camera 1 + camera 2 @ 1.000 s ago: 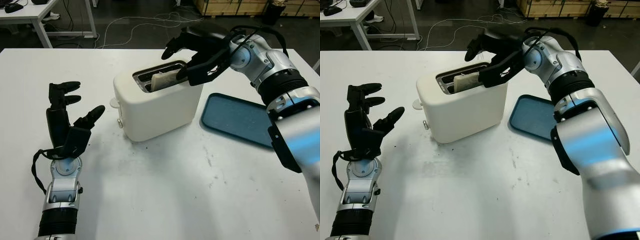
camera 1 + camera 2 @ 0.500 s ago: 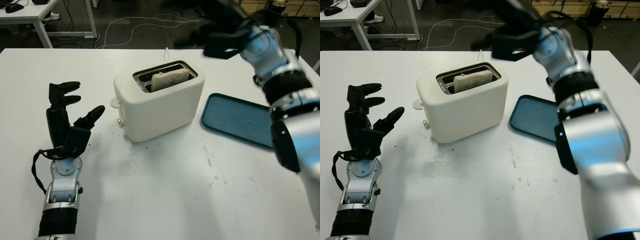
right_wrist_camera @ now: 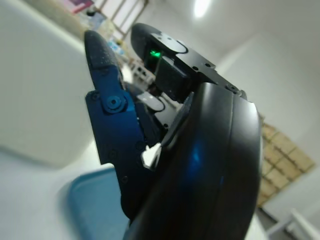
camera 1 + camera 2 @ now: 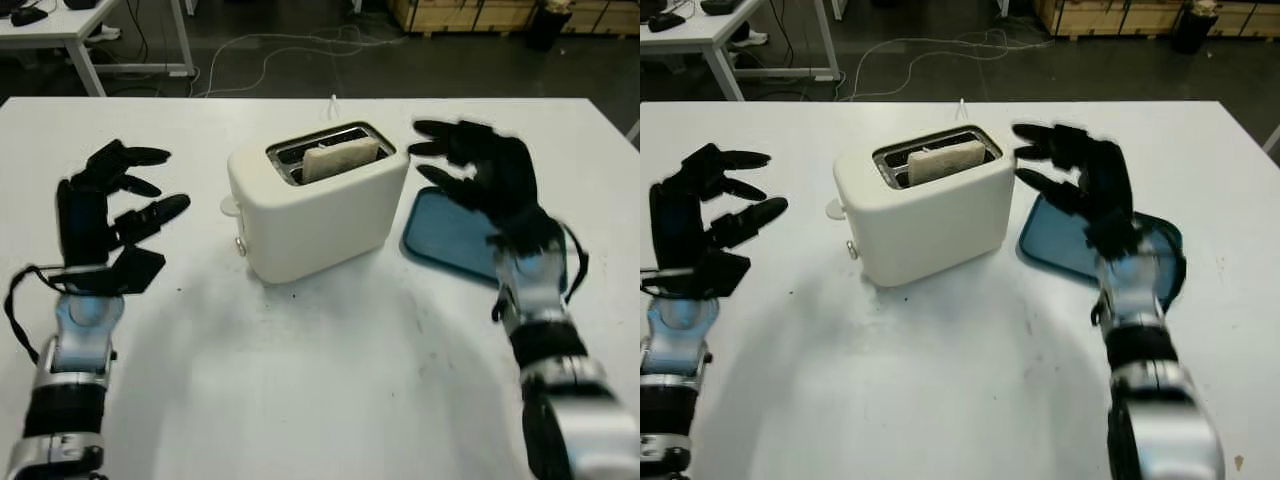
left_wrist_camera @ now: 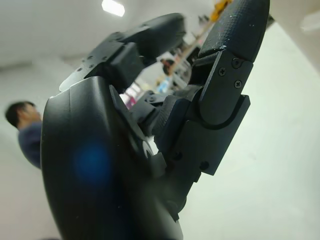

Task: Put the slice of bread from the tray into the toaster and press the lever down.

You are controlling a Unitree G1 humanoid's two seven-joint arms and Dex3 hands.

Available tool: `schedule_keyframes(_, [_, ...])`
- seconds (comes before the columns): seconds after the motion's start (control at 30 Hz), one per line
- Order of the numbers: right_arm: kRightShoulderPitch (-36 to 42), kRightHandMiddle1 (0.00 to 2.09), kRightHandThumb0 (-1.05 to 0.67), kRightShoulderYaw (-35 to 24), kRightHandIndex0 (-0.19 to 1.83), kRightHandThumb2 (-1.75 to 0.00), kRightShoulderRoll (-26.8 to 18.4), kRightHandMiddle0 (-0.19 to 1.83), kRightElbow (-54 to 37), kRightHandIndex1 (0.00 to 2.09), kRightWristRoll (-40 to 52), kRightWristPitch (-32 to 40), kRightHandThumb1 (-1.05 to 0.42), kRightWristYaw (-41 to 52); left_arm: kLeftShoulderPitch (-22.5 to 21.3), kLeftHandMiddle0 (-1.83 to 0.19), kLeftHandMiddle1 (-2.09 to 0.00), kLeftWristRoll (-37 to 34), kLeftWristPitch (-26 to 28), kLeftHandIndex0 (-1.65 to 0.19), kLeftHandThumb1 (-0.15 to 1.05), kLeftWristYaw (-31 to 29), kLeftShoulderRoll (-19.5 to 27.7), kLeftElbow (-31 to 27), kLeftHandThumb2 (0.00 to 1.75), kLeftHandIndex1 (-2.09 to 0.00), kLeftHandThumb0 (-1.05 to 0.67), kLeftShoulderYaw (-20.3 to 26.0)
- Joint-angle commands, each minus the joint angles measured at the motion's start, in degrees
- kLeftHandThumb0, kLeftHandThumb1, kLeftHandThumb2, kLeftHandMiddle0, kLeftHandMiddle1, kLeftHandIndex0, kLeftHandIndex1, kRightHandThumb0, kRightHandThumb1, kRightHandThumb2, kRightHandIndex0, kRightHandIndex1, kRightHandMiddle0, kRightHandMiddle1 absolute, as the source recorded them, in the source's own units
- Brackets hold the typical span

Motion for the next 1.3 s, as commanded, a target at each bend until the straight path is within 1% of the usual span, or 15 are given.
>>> schedule_keyframes(0.0, [3.39, 0.01, -0.48, -0.42, 1.0, 0.0, 2.01, 0.99, -4.25, 0.21, 2.19, 2.01, -0.9, -0.22, -1.73, -1.36, -1.21, 0.8, -2.2, -1.36, 0.84, -0.61, 2.16, 0.91, 0.0, -0.13, -0.98, -0.32])
schedule_keyframes(0.13, [8.05, 0.0, -0.48, -0.98, 1.01, -0.01, 4.46, 0.99, -9.73, 0.17, 1.23, 4.09, -0.92, -2.82, -3.65, -1.38, -1.27, 1.22, -5.96, -1.4, 0.83, -1.48, 5.19, 2.61, 0.0, -0.09, -0.95, -0.67])
schedule_keyframes(0.27, [9.04, 0.0, -0.47, -0.87, 1.05, -0.01, 5.57, 0.99, -10.75, 0.17, -0.19, 4.66, -0.92, -4.46, -4.86, -1.35, -1.32, 1.89, -8.68, -1.38, 0.84, -3.58, 8.52, 3.95, 0.0, -0.04, -0.93, -1.32])
schedule_keyframes(0.4, [8.21, 0.01, -0.46, -0.76, 1.07, -0.02, 6.06, 1.01, -9.94, 0.16, -0.75, 3.47, -0.92, -4.59, -4.99, -1.31, -1.38, 3.85, -9.31, -1.37, 0.83, -4.75, 10.95, 3.33, 0.0, -0.02, -0.93, -2.15])
schedule_keyframes(0.53, [7.34, 0.01, -0.45, -0.78, 1.11, -0.03, 6.37, 1.03, -9.06, 0.16, -0.41, 2.8, -0.92, -3.79, -5.27, -1.28, -1.42, 9.13, -8.66, -1.38, 0.78, -3.72, 12.9, 2.31, 0.0, -0.02, -0.95, -3.02])
schedule_keyframes(0.6, [7.25, 0.02, -0.46, -0.78, 1.13, -0.03, 6.66, 1.04, -8.87, 0.17, 0.02, 2.85, -0.92, -3.49, -5.67, -1.24, -1.51, 11.11, -8.65, -1.42, 0.76, -3.1, 13.39, 2.27, 0.0, -0.02, -0.97, -3.56])
schedule_keyframes(0.7, [7.15, 0.02, -0.47, -0.92, 1.14, -0.03, 6.95, 1.05, -8.38, 0.16, 0.09, 2.4, -0.92, -3.24, -5.98, -1.2, -1.59, 12.5, -8.28, -1.45, 0.73, -3.23, 13.83, 2.11, 0.0, -0.02, -0.97, -4.16])
schedule_keyframes(0.87, [7.02, 0.01, -0.47, -1.44, 1.15, -0.03, 7.26, 1.06, -8.11, 0.15, 0.74, 2.41, -0.92, -2.47, -6.45, -1.16, -1.63, 14.47, -8.59, -1.49, 0.69, -2.04, 13.79, 3.16, 0.0, -0.02, -0.93, -5.56])
schedule_keyframes(1.03, [7.15, 0.01, -0.48, -1.62, 1.16, -0.06, 7.61, 1.07, -8.27, 0.14, 0.3, 2.79, -0.92, -2.5, -7.01, -1.14, -1.64, 16.93, -8.56, -1.49, 0.72, -0.75, 14.26, 4.15, 0.01, -0.01, -0.92, -7.45])
schedule_keyframes(1.27, [7.35, 0.01, -0.49, -1.14, 1.15, -0.07, 8.05, 1.08, -8.67, 0.13, -0.48, 3.55, -0.92, -2.78, -7.89, -1.11, -1.64, 21.43, -7.3, -1.46, 0.8, 0.88, 15.13, 4.15, 0.02, 0.0, -0.92, -10.14])
